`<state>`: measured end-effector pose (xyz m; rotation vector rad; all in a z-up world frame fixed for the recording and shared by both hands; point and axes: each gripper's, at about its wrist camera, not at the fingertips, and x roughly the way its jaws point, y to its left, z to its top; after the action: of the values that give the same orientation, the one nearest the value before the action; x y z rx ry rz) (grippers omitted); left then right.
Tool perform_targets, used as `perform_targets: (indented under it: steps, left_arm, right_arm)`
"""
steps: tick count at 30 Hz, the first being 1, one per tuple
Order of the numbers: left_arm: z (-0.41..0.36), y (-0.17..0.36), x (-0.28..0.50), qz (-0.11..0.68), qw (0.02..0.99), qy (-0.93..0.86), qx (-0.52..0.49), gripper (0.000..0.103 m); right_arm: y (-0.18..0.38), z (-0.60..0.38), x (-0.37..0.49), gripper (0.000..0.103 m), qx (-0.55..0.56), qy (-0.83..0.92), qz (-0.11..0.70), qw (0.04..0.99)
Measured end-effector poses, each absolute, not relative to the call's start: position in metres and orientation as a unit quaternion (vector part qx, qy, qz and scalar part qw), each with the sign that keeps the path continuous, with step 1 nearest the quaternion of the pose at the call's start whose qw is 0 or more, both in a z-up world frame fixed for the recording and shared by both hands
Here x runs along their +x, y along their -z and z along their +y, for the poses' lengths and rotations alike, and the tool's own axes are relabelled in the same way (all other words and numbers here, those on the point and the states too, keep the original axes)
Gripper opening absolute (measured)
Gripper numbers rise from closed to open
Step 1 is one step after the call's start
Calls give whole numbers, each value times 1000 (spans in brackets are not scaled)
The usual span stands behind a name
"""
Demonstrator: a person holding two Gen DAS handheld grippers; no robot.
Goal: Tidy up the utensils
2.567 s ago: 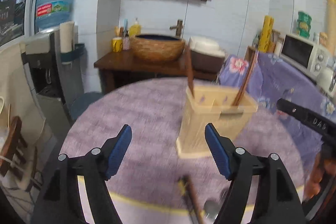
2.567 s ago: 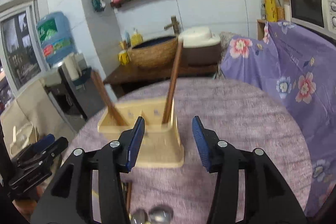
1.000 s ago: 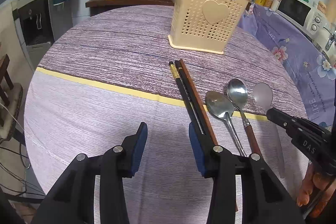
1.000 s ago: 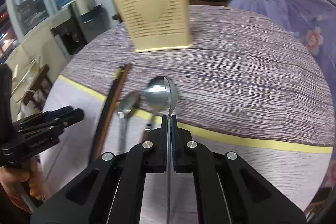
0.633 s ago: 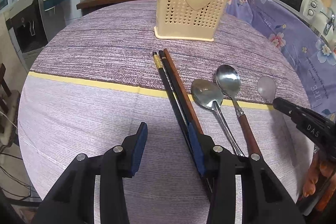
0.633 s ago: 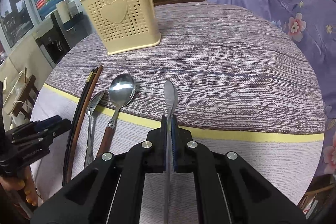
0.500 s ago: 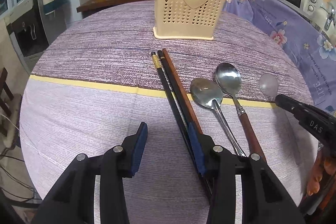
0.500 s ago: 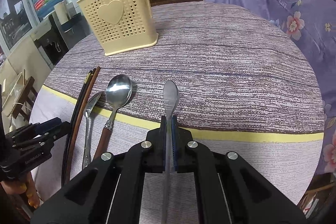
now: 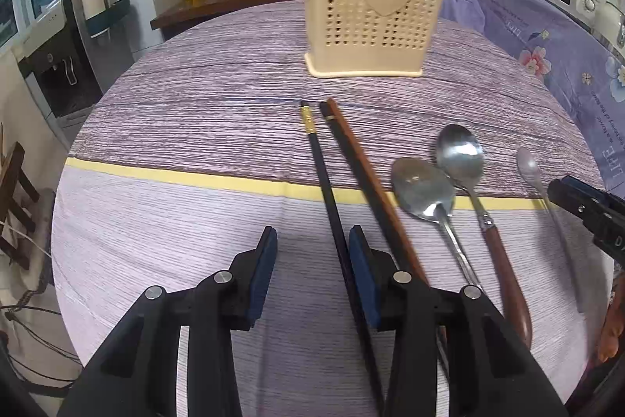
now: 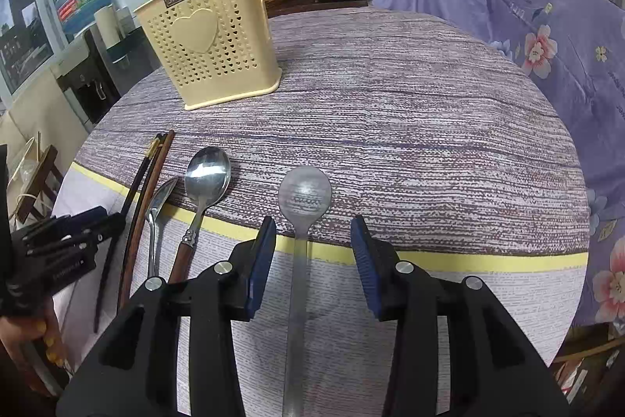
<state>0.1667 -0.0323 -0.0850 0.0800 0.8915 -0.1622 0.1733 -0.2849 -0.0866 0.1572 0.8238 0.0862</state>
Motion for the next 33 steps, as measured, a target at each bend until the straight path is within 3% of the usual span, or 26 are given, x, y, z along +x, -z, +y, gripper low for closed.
perform_targets:
  steps: [18, 28, 33]
  left_arm:
    - [-41, 79, 242, 470, 877, 83, 65, 39]
    - [-52, 75, 270, 476, 873, 75, 68, 14]
    - [-52, 75, 274, 475, 875, 70, 65, 9]
  right_arm:
    - [94, -260, 202, 42, 15, -53, 451, 891]
    - [94, -252, 230, 42, -13, -43, 457, 888]
    - [95, -253, 233, 40, -13, -44, 458, 888]
